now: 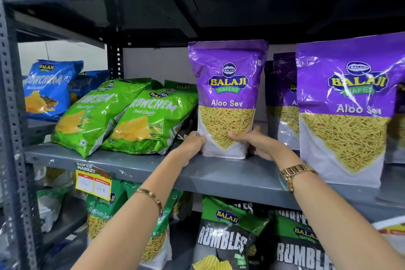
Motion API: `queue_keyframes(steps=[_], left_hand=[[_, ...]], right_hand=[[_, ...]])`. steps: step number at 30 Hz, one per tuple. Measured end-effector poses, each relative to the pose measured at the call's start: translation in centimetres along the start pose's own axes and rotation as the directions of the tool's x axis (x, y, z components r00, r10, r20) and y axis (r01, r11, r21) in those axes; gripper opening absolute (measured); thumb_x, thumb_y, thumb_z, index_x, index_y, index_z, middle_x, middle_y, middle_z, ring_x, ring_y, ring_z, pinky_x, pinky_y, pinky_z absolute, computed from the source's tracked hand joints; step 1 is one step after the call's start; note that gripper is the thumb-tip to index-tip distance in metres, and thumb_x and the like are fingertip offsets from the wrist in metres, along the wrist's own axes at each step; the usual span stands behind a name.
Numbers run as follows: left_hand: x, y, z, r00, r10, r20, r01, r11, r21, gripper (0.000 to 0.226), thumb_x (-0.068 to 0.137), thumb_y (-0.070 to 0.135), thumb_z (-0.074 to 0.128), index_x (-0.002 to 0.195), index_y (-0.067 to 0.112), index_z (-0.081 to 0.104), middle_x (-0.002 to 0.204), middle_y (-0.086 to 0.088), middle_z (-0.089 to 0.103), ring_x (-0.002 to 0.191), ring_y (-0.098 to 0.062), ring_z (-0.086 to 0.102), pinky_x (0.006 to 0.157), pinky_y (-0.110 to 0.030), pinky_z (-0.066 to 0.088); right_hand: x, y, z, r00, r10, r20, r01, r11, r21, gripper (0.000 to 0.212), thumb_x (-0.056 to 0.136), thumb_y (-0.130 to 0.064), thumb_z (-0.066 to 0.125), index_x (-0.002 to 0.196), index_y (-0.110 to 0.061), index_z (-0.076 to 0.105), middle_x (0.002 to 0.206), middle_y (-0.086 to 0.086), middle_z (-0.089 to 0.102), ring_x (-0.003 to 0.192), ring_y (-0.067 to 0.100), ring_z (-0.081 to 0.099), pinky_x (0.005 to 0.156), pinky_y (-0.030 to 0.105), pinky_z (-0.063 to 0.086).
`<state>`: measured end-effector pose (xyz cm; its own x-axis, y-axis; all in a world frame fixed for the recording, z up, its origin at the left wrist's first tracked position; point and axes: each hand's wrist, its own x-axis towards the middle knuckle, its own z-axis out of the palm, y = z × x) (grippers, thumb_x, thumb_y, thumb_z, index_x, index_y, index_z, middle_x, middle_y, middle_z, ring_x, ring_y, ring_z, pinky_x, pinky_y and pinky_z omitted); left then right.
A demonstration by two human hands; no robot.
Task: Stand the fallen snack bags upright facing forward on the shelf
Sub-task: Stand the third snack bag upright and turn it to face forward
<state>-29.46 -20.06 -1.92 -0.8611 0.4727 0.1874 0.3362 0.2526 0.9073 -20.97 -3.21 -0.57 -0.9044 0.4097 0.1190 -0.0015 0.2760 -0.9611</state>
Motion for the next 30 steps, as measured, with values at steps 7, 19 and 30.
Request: queue_keyframes(steps=[7, 19, 30], left_hand=[[-1.5, 0.4, -0.4, 0.997, -0.01, 0.078, 0.004, 0.997, 0.075, 0.023, 0.097, 0.028, 0.032, 0.111, 0.011, 0.039, 0.103, -0.005, 0.042, 0.091, -0.02, 0.04, 0.079, -0.031, 0.031], [-4.8, -0.2, -2.1, 0.99, 0.044, 0.132, -0.045, 0.999, 0.006, 0.013, 0.096, 0.022, 0.036, 0.084, 0.017, 0.038, 0.071, -0.002, 0.044, 0.063, -0.014, 0.038, 0.058, -0.027, 0.029], [-7.5, -0.8, -0.7, 0.812, 0.449, -0.373, -0.51, 0.856, -0.081, 0.063, 0.081, 0.022, 0.06, 0.136, 0.006, 0.034, 0.149, -0.015, 0.026, 0.138, -0.026, 0.026, 0.109, -0.024, 0.02]], right_hand=[[-1.6, 0.2, -0.1, 0.991, 0.047, 0.122, -0.039, 0.997, -0.066, 0.104, 0.068, -0.044, 0.072, 0.144, -0.019, 0.005, 0.153, -0.007, 0.023, 0.14, 0.014, 0.021, 0.114, 0.042, 0.013], [-5.6, 0.6, 1.3, 0.997, -0.052, 0.057, 0.06, 0.989, -0.138, 0.146, 0.028, -0.071, 0.074, 0.144, -0.022, 0.0, 0.155, -0.002, 0.017, 0.139, 0.016, 0.021, 0.116, 0.037, 0.018], [-9.3, 0.8, 1.4, 0.645, -0.559, -0.521, 0.442, 0.829, -0.343, 0.063, 0.08, -0.043, 0.06, 0.131, -0.015, 0.036, 0.125, 0.006, 0.054, 0.116, 0.021, 0.051, 0.098, 0.038, 0.043]])
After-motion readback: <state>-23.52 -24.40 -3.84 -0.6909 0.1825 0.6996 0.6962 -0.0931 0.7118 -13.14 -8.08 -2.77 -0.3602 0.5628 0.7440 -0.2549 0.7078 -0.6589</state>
